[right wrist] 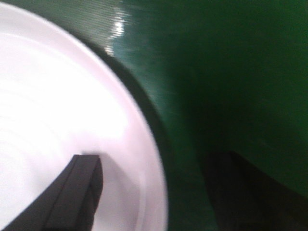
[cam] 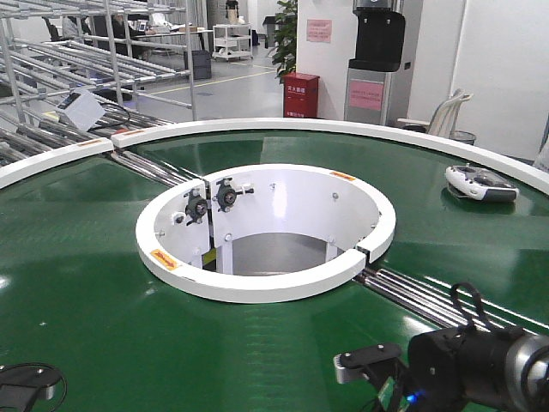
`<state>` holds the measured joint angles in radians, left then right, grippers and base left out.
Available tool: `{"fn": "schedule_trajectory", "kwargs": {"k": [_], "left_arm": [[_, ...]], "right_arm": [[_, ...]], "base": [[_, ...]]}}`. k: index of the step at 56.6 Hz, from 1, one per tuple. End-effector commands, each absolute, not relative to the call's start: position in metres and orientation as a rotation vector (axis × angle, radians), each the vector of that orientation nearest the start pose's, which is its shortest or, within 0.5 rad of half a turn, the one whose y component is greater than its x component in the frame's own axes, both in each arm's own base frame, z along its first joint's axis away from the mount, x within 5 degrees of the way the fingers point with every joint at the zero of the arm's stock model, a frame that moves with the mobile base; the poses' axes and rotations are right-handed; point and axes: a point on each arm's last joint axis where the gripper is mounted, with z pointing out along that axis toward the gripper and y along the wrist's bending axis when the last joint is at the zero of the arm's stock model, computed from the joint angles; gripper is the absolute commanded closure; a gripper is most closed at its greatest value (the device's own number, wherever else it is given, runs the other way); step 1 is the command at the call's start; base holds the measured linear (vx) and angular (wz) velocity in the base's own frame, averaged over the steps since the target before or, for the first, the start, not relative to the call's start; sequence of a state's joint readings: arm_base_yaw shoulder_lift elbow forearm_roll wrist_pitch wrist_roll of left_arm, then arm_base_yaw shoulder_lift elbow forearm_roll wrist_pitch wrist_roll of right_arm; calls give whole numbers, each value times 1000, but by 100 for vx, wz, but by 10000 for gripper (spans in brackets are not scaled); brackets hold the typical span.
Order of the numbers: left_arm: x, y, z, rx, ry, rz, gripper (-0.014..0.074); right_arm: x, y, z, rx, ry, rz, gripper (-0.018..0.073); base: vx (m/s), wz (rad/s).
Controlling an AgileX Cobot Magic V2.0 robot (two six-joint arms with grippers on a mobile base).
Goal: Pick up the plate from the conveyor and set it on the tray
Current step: 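Close the right gripper on the pink plate's rim and lift both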
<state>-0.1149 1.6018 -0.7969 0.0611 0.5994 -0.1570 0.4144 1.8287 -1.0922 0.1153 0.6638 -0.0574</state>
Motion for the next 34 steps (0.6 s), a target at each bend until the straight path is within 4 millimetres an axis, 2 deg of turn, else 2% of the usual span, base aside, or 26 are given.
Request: {"fn": "schedule_trajectory", "kwargs": {"k": [1,4,8,18,21,24,25,34], "left_arm": [[277,-31,181,5,2804,-17,132],[277,-32,181,-1,2804,-22,171],[278,-32,179,-15,2811,-36,267],[278,-34,173,-15,2836,-49,591],[278,-34,174,-17,2832,-57,605],[279,-35,176,-31,2825,-72,605],[275,-36,192,-53,2767,-106,603],[267,-35,223,-48,2645,-125,603]], "right_arm": [[316,158,180,-555,2757,244,115],[316,159,180,-558,2755,245,155],[316,159,180,-554,2756,243,216],[316,156,179,-540,2766,202,467],[316,155,179,-547,2770,193,564],[315,155,179,-557,2772,182,575],[312,153,192,-559,2748,185,571],[305,149,228,-550,2635,202,571]], "base": [[0,0],[0,0],[0,0],[0,0],[0,0],[0,0],[0,0],[0,0]]}}
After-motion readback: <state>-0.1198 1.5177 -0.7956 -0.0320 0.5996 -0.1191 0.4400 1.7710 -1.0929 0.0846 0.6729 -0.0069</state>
